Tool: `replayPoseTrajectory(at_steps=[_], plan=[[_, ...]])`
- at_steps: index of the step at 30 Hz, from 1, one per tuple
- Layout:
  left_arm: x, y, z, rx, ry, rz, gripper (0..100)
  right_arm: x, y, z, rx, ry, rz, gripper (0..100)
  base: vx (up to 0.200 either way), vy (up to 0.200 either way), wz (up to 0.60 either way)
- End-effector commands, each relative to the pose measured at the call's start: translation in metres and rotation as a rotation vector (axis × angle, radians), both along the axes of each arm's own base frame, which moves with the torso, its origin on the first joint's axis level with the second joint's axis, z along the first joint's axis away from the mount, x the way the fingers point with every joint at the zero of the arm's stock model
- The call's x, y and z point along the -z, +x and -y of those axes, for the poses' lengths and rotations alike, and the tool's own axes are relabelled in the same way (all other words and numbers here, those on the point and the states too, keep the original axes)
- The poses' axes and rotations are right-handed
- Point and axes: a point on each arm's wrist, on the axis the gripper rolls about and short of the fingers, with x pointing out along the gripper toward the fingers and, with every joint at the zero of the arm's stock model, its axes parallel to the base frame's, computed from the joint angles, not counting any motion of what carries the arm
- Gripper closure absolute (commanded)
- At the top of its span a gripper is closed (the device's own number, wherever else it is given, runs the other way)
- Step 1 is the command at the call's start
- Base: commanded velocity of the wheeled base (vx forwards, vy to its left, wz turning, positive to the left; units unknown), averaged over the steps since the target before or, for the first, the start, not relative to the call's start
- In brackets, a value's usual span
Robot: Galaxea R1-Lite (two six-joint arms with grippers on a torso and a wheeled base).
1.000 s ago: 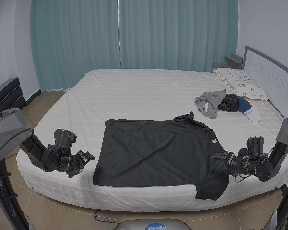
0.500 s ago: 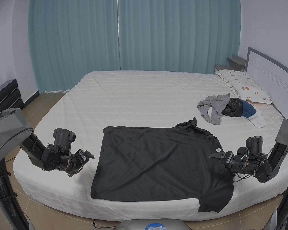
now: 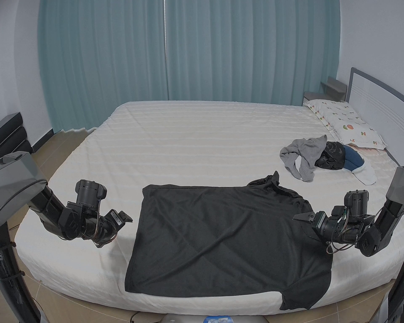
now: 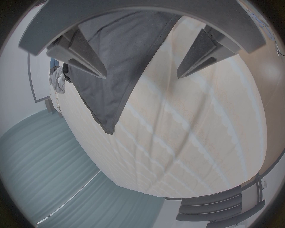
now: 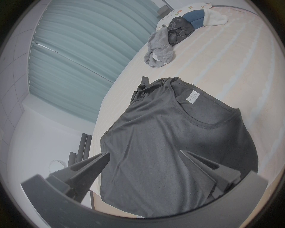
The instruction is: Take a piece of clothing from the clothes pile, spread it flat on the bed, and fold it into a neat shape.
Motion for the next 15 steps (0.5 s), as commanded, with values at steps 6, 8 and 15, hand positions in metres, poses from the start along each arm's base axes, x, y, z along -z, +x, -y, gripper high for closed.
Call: replayPoseTrajectory(at_steps=[6,8,15], plan=[[0.001,-0.001,0.000,-0.006,-0.006,-0.003,0,-0.001,0.024,-0.009,0.031,-0.050,0.058,0,0.200,0.000,0.00],[0.002,-0.002,0.002,0.001,-0.006,-0.009,0,-0.001,0.036,-0.008,0.042,-0.064,0.081,0,0.000,0.000,0.00],[0.002,-0.002,0.002,0.002,-0.007,-0.009,0,0.008,0.073,-0.012,0.046,-0.147,0.129,0,0.000,0.000,0.00]])
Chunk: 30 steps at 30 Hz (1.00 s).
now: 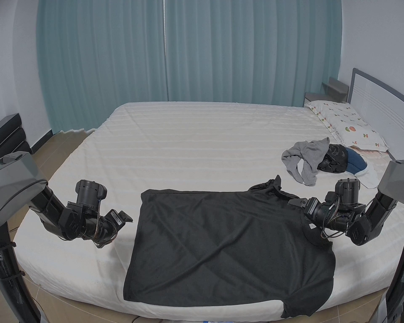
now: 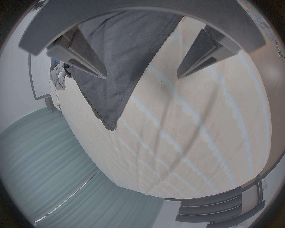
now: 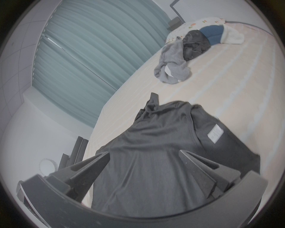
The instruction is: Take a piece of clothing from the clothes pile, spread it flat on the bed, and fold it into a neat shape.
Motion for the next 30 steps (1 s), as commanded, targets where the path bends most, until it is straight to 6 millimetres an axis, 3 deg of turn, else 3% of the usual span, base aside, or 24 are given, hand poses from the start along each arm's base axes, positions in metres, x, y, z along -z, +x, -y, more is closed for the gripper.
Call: replayPoseTrajectory(at_steps=[1,6,15,20,30], plan=[[0.001,0.000,0.001,0.003,-0.001,-0.003,0,0.015,0.034,-0.005,0.023,-0.049,0.008,0,0.000,0.000,0.00],[0.001,0.000,0.001,0.003,-0.001,-0.002,0,0.014,0.057,-0.009,0.036,-0.060,0.012,0,0.000,0.000,0.00],[0.002,0.001,0.001,0.026,-0.043,-0.011,0,0.030,0.099,-0.020,0.031,-0.106,0.005,0,0.000,0.000,0.00],[0.006,0.005,0.003,0.004,-0.135,-0.034,0,0.033,0.120,-0.031,0.052,-0.151,0.023,0,0.000,0.000,0.00],[0.006,0.006,0.003,0.000,-0.151,-0.036,0,0.029,0.159,-0.033,0.080,-0.171,-0.008,0,0.000,0.000,0.00]])
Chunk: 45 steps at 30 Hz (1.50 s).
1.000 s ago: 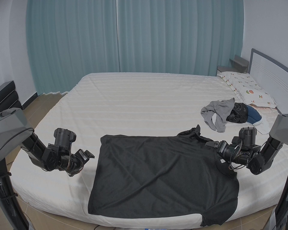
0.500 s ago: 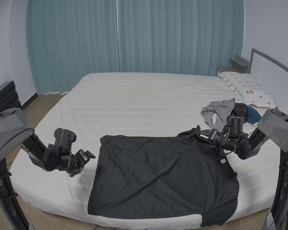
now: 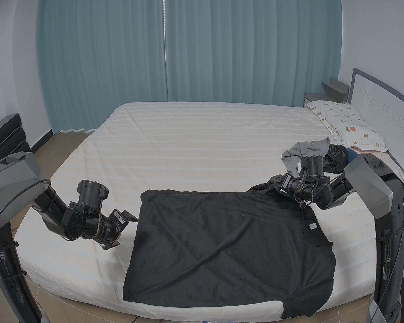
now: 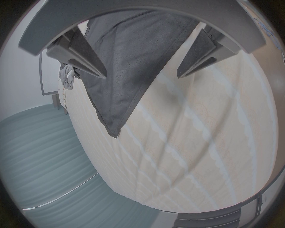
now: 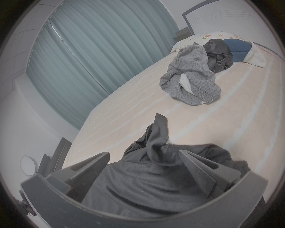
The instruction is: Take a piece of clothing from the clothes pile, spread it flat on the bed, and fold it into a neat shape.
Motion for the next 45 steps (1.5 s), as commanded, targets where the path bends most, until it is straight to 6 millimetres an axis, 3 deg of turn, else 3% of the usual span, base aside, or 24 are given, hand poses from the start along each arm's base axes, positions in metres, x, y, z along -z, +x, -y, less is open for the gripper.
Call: replayPoseTrajectory(at_steps=[1,9,10,17,25,36,37,43,45], plan=[[0.002,0.001,0.000,-0.002,-0.008,-0.006,0,0.016,0.022,-0.005,0.013,-0.017,-0.034,0,0.000,0.000,0.00],[0.004,0.002,0.000,-0.002,-0.007,-0.009,0,0.024,0.037,-0.009,0.013,-0.030,-0.081,0,0.000,0.000,0.00],[0.004,0.002,0.000,-0.002,-0.007,-0.010,0,0.023,0.037,-0.009,0.013,-0.030,-0.080,100,0.000,0.000,0.00],[0.004,0.003,-0.002,-0.008,-0.006,-0.007,0,0.032,0.043,-0.008,0.003,-0.054,-0.094,100,0.000,0.000,0.00],[0.004,0.005,-0.003,-0.016,-0.003,-0.005,0,0.009,0.063,0.001,0.069,-0.006,0.040,100,0.000,0.000,0.00],[-0.001,0.012,-0.002,-0.022,-0.002,0.021,0,0.033,0.070,0.016,0.104,-0.037,0.104,100,0.000,0.000,0.00],[-0.001,0.012,-0.002,-0.022,-0.002,0.021,0,0.033,0.070,0.016,0.104,-0.037,0.104,0,0.000,0.000,0.00],[-0.007,0.029,0.000,-0.027,0.006,0.073,0,0.028,0.071,0.022,0.115,-0.021,0.136,0,0.000,0.000,0.00],[-0.001,0.048,-0.003,-0.067,0.038,0.099,0,0.027,0.066,0.025,0.112,-0.017,0.125,0,0.000,0.000,0.00]])
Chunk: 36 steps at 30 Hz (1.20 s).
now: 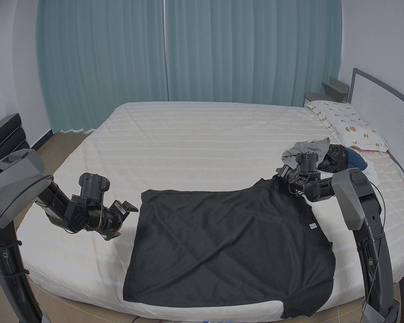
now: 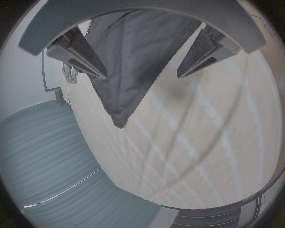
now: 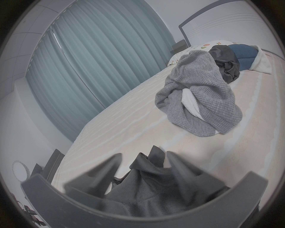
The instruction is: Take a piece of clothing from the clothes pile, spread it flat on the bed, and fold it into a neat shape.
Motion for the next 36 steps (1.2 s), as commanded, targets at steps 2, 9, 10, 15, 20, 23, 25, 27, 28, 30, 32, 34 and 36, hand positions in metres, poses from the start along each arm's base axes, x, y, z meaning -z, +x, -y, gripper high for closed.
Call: replayPoseTrajectory(at_steps=[2,9,10,15,20,23,25,27,28,30,32,34,36], plan=[[0.008,0.039,-0.004,-0.069,0.049,0.054,0,-0.005,-0.005,0.009,0.007,0.008,-0.005,0,0.000,0.000,0.00],[0.011,0.078,-0.003,-0.074,0.045,0.112,0,-0.011,-0.014,0.019,-0.030,0.013,-0.034,0,0.000,0.000,0.00],[0.016,0.092,-0.001,-0.073,0.042,0.134,0,-0.011,-0.019,0.020,-0.052,0.018,-0.044,0,0.000,0.000,0.00],[0.027,0.122,0.005,-0.067,0.037,0.170,0,-0.013,-0.026,0.026,-0.072,-0.003,0.005,0,0.000,0.000,0.00],[0.036,0.137,0.009,-0.046,0.055,0.173,0,-0.015,-0.027,0.034,-0.055,-0.002,0.025,0,0.000,0.000,0.00],[0.050,0.149,0.014,-0.037,0.057,0.185,0,-0.017,-0.027,0.042,-0.037,0.003,0.028,0,0.000,0.000,0.00],[0.054,0.153,0.016,-0.036,0.058,0.191,0,-0.018,-0.028,0.047,-0.028,0.004,0.026,0,0.000,0.000,0.00],[0.058,0.156,0.021,-0.031,0.061,0.195,0,-0.016,-0.030,0.048,-0.025,0.006,0.018,0,0.000,0.000,0.00],[0.058,0.156,0.021,-0.031,0.061,0.195,0,-0.016,-0.030,0.048,-0.025,0.006,0.018,0,0.000,0.000,0.00],[0.059,0.157,0.024,-0.024,0.061,0.197,0,-0.014,-0.031,0.049,-0.023,0.008,0.009,0,0.000,0.000,0.00],[0.064,0.159,0.027,-0.002,0.081,0.201,0,-0.011,-0.031,0.047,-0.028,0.008,0.001,0,0.000,0.000,0.00],[0.066,0.161,0.028,0.010,0.094,0.206,0,-0.009,-0.031,0.044,-0.032,0.006,0.003,0,0.000,0.000,0.00],[0.072,0.162,0.028,0.012,0.099,0.201,100,-0.007,-0.032,0.043,-0.035,0.000,0.016,0,0.000,0.000,0.00]])
